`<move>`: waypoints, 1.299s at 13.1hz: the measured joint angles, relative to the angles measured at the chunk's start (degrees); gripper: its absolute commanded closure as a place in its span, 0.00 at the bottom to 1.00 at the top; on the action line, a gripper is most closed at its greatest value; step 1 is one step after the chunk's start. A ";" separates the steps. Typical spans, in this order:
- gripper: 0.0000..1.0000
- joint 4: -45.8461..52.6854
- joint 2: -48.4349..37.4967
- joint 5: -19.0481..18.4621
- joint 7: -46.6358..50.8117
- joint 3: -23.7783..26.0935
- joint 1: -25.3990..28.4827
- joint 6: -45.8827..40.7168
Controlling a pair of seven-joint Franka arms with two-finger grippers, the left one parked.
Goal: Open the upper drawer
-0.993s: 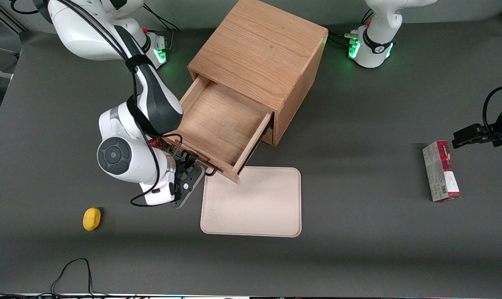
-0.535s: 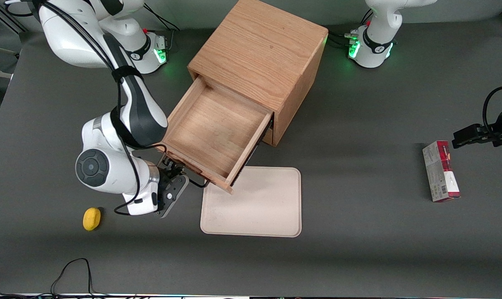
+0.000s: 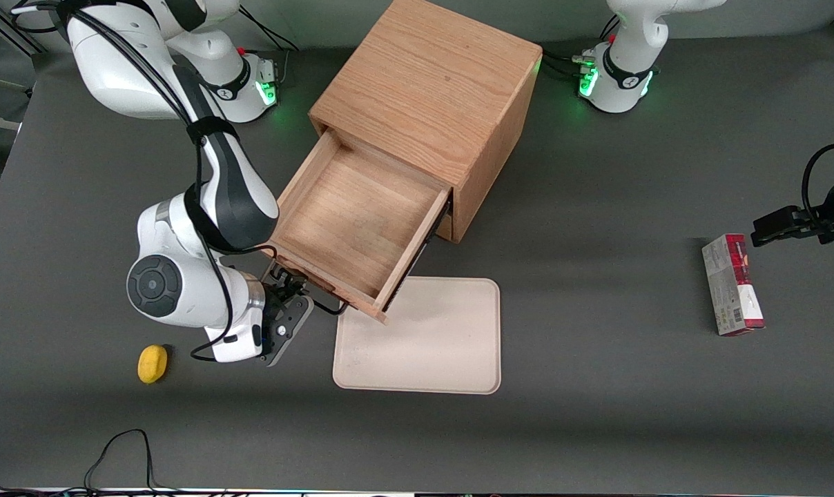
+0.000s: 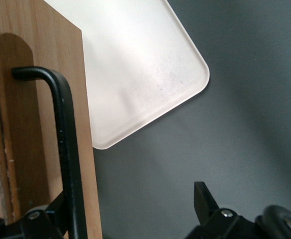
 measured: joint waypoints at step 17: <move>0.00 4.46 -8.12 -4.52 0.02 -0.81 -0.75 -11.44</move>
